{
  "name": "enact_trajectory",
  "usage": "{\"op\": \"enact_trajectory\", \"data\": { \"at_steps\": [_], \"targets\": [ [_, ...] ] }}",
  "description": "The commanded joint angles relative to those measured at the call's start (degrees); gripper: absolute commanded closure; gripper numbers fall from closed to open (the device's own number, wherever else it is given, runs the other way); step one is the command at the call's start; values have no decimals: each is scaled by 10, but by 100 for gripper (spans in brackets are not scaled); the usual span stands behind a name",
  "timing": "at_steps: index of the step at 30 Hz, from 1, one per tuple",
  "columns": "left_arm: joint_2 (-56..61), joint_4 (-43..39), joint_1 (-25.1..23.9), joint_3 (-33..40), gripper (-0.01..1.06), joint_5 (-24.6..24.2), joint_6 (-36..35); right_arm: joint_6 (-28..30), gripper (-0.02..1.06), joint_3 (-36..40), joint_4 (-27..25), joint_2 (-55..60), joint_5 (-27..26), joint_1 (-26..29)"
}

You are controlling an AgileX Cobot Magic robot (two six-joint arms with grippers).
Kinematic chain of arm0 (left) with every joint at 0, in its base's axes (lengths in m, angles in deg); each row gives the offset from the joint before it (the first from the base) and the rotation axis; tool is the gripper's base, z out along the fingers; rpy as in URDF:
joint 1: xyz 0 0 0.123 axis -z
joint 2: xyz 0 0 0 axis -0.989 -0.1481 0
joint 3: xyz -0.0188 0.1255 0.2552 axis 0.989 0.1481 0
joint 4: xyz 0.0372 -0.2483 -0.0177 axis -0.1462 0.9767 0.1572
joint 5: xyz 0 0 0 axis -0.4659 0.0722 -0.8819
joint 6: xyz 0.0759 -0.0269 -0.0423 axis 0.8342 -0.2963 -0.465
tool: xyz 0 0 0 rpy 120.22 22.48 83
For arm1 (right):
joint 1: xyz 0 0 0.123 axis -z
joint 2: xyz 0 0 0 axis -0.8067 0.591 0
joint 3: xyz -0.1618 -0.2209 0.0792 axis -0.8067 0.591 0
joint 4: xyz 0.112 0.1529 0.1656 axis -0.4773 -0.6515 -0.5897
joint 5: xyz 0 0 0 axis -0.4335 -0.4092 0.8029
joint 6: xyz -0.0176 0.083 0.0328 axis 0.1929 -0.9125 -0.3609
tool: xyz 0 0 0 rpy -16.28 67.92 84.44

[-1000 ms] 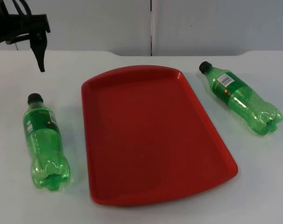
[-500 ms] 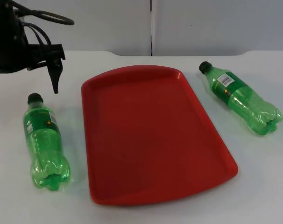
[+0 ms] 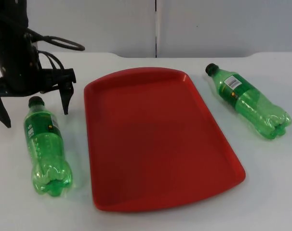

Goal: Place the bottle upright on the tray.

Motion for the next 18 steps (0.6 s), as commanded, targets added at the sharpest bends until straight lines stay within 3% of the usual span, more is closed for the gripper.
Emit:
{"op": "enact_trajectory", "data": {
  "at_steps": [1,11,18],
  "targets": [
    [-5,-7,3,-4,0,8,-8,0,-1,1,0,-1,-2,5],
    [-34,-21,10,5,0,37,-18,-1,-1,1,12,-1,-2,5],
    [-34,-22,12,56,0,94,-39,-1,-1,1,13,-1,-2,5]
  ]
}}
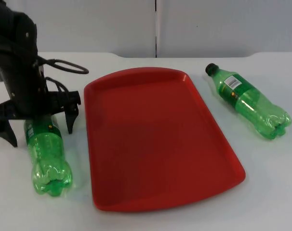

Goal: Place the bottle upright on the tray.

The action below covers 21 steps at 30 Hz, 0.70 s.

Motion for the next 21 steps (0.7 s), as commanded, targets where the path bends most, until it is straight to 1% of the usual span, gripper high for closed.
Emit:
{"op": "enact_trajectory", "data": {
  "at_steps": [1,5,12,15,17,18,19,20,21],
  "targets": [
    [0,-3,3,10,0,16,-6,-1,-1,1,4,-1,-2,5],
    [0,2,3,24,0,33,-6,-1,-1,1,4,-1,-2,5],
    [0,3,2,25,0,33,-3,-1,-1,1,4,-1,-2,5],
    [0,14,2,25,2,33,8,-1,-1,1,4,-1,-2,5],
    [0,15,2,25,12,33,8,-1,-1,1,4,-1,-2,5],
    [0,18,2,25,21,37,4,-1,-1,1,4,-1,-2,5],
    [0,18,2,25,21,37,4,-1,-1,1,4,-1,-2,5],
    [0,25,2,25,40,41,2,-1,-1,1,4,-1,-2,5],
    [0,29,2,25,52,41,2,-1,-1,1,4,-1,-2,5]
  ]
}}
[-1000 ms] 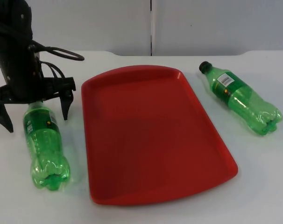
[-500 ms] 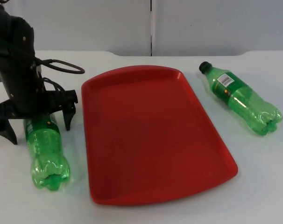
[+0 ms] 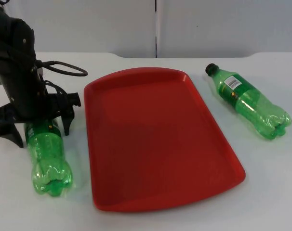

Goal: Place the bottle upright on the tray.

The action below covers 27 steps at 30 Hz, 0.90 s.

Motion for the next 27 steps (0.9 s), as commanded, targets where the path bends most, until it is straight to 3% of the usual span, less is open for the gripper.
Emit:
{"op": "enact_trajectory", "data": {
  "at_steps": [1,2,4,16,27],
  "targets": [
    [-3,22,2,6,68,9,-3,-1,-1,1,4,-1,-2,5],
    [-3,22,2,6,68,9,-3,-1,-1,1,4,-1,-2,5],
    [-3,22,2,6,106,10,-2,-1,-1,1,4,-1,-2,5],
    [3,63,4,6,105,8,33,-1,-1,1,4,-1,-2,5],
    [95,85,10,6,105,3,70,-1,-1,1,4,-1,-2,5]
  ]
}}
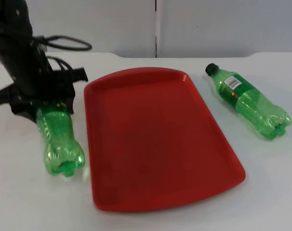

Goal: Place the bottle upright on the tray.

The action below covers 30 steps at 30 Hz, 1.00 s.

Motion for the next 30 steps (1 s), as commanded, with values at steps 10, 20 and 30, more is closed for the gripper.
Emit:
{"op": "enact_trajectory", "data": {
  "at_steps": [10,20,30],
  "targets": [
    [144,74,4,1,105,61,99,-1,-1,1,4,-1,-2,5],
    [228,107,14,1,105,175,211,-1,-1,1,4,-1,-2,5],
    [216,109,83,1,105,331,312,0,-1,1,3,-1,-2,5]
  ]
}}
